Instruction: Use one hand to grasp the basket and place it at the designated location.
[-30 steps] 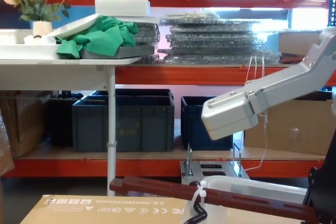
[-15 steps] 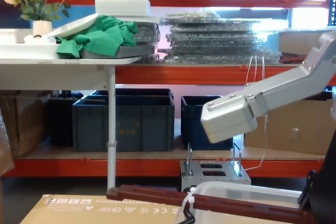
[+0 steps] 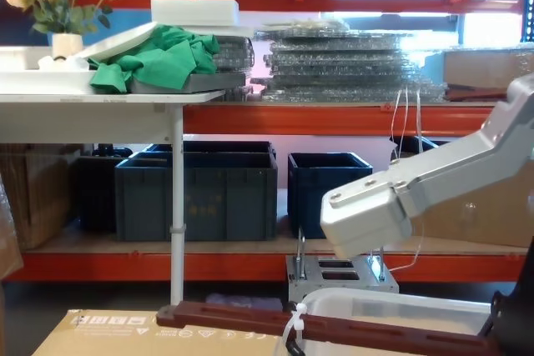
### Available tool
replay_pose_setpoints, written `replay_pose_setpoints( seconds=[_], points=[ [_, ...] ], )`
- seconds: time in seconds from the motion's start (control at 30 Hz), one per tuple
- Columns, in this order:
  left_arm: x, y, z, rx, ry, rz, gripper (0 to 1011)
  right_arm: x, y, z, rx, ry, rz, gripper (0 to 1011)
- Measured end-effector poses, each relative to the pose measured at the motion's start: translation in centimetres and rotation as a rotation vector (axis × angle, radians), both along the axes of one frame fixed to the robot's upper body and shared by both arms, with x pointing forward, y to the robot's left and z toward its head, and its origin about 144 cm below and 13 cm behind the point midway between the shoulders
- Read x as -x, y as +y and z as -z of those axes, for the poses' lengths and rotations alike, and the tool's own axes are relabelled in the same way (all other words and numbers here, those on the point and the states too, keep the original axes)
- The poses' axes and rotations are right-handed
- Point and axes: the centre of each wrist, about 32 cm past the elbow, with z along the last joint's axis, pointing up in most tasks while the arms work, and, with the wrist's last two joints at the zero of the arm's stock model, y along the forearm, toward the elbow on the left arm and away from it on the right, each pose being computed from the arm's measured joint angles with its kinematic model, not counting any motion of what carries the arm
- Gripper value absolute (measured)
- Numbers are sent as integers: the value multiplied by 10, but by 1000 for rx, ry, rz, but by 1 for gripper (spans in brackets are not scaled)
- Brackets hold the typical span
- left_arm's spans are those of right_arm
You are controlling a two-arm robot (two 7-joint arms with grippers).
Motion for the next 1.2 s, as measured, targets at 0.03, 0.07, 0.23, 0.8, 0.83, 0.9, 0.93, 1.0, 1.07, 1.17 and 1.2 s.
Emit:
replay_pose_setpoints(
  seconds=[0.03, 0.07, 0.23, 0.8, 0.83, 0.9, 0.93, 1.0, 1.07, 1.17, 1.2],
  points=[
    [0, 0, 0, 0, 0, 0, 0, -2, 0, 1, 1, -2, 12, 1000],
    [0, 0, 0, 0, 0, 0, 0, -6, -1, 1, 2, -5, 32, 1000],
    [0, 0, 0, 0, 0, 0, 0, -13, -5, -4, -4, -19, 61, 1000],
    [0, 0, 0, 0, 0, 0, 0, -21, -30, -58, -137, -73, 114, 1000],
    [0, 0, 0, 0, 0, 0, 0, -21, -30, -60, -142, -75, 115, 1000],
    [0, 0, 0, 0, 0, 0, 0, -20, -32, -62, -148, -76, 115, 1000],
    [0, 0, 0, 0, 0, 0, 0, -20, -33, -65, -153, -79, 115, 1000],
    [0, 0, 0, 0, 0, 0, 0, -19, -35, -68, -160, -84, 115, 1000],
    [0, 0, 0, 0, 0, 0, 0, -18, -37, -72, -170, -89, 114, 1000],
    [0, 0, 0, 0, 0, 0, 0, -16, -40, -78, -183, -97, 115, 1000],
    [0, 0, 0, 0, 0, 0, 0, -15, -41, -79, -186, -99, 115, 1000]
  ],
)
